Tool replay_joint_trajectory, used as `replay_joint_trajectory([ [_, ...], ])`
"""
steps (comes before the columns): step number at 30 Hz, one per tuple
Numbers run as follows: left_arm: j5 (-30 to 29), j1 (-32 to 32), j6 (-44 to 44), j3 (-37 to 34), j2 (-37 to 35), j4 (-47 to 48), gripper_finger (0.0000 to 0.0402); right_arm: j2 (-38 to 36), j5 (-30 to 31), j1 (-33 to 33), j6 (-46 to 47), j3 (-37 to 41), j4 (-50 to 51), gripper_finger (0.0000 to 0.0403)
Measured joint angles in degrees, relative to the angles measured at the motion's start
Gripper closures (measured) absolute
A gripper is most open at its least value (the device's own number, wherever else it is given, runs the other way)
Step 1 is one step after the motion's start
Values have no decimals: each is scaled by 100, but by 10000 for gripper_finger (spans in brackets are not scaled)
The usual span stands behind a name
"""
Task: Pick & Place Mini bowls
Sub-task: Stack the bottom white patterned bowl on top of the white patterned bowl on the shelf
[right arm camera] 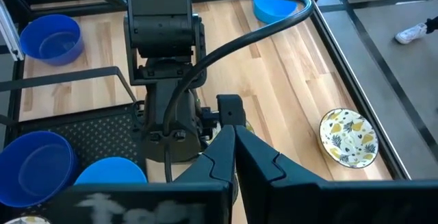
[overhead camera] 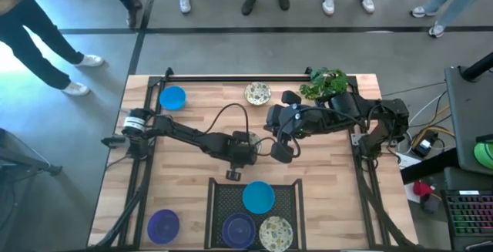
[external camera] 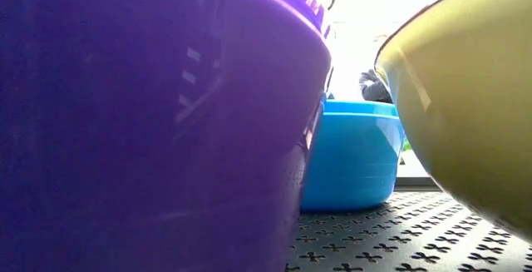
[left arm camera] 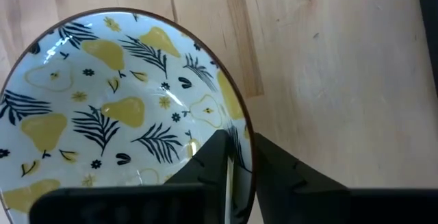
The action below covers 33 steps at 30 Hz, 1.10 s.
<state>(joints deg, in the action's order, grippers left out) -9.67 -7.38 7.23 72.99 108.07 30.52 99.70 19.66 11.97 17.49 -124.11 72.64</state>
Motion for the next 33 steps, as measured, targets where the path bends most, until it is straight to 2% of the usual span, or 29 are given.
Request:
replay_joint_trajectory([
  [22,-40,0,-56,134,-33,15,344,0,0,2,9,2,-2,394],
  [27,-41,-2,-64,336,-48,264,344,0,-2,2,36,2,0,394],
  [33,-47,-2,-86,767,-58,1022,344,0,-2,2,53,2,-2,394],
])
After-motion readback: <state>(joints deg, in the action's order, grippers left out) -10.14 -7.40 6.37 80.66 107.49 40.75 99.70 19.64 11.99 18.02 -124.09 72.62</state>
